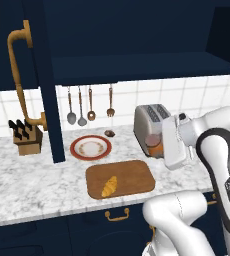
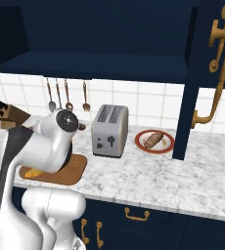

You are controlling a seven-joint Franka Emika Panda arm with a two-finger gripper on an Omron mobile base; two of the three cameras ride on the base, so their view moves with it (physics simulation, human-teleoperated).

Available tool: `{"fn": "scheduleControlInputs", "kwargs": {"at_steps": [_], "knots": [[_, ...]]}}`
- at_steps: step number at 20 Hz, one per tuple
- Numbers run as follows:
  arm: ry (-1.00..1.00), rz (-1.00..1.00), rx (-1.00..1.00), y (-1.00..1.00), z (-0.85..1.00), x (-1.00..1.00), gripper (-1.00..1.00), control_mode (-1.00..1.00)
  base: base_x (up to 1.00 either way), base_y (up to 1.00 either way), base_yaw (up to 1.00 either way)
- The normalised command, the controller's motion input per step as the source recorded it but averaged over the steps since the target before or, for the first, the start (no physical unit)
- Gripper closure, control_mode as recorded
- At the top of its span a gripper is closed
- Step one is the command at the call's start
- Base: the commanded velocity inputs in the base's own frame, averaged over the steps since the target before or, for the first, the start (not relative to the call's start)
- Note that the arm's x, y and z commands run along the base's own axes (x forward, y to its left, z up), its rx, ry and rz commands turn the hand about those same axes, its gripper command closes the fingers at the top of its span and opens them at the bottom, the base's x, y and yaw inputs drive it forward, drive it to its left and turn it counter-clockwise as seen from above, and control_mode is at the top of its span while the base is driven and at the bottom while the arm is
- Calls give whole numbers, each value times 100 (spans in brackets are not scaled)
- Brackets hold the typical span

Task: From the different types of pastries on the counter, select a croissant and place it on the cutting board. Then retrieve a jar of jam from the cabinet and place it alongside the croissant on the cutting board.

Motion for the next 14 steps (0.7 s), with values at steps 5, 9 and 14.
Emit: {"fn": "scheduleControlInputs", "kwargs": {"at_steps": [5,9,14], "knots": [[-30,20,1,3,-92,21,100,-100,0,0,0],[-1,6,16,17,-73,18,100,-100,0,0,0],[-2,0,19,25,-51,14,100,-100,0,0,0]]}}
